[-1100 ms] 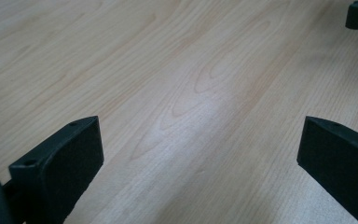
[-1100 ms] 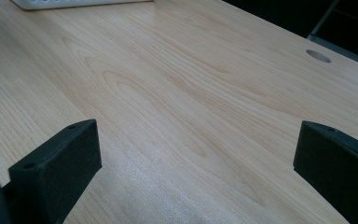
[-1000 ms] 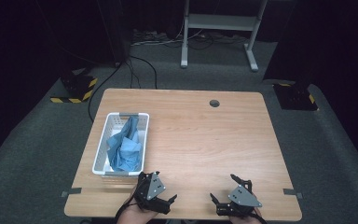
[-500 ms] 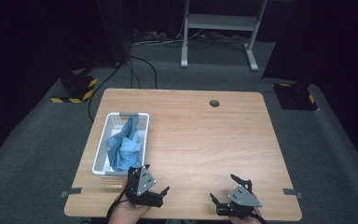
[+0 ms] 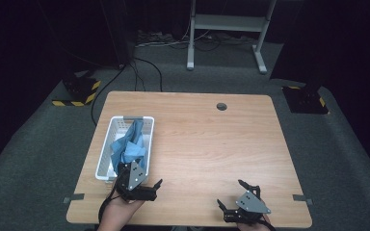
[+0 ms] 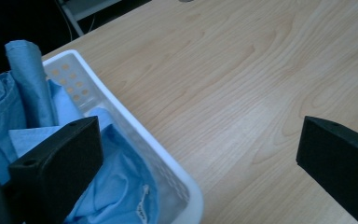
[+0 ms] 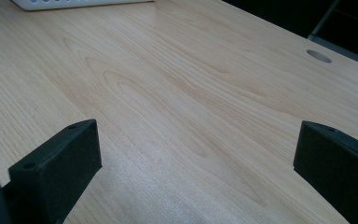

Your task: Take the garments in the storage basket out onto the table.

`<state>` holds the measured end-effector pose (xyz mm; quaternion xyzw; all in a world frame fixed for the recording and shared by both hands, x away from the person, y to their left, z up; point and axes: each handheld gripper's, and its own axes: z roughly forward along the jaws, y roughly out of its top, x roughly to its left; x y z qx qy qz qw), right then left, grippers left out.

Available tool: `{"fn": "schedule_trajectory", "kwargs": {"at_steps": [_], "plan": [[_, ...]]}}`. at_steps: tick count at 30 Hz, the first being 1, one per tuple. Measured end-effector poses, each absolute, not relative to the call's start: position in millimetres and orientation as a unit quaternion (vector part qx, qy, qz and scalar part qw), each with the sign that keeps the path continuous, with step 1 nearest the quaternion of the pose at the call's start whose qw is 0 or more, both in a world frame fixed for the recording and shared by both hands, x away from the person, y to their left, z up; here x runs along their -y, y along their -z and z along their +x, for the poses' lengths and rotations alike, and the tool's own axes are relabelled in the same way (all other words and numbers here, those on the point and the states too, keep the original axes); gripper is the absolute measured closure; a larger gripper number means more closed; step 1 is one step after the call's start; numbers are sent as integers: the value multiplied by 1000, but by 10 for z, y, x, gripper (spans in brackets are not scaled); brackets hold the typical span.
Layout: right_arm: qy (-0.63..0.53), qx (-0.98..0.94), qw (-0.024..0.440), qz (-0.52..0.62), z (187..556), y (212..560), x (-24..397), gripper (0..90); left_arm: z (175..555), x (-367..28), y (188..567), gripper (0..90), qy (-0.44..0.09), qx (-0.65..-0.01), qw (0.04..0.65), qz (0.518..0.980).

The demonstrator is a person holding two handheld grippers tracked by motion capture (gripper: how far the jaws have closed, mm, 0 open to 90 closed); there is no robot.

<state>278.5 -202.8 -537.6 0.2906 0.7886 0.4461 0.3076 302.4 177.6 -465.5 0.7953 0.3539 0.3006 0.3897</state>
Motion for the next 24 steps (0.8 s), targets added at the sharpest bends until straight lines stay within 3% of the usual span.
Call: {"fn": "schedule_trajectory", "kwargs": {"at_steps": [24], "plan": [[-447,-788,306,291,2785,5375,2032,3,3418,-2032,4521,7,-333,-398,351,780]]}}
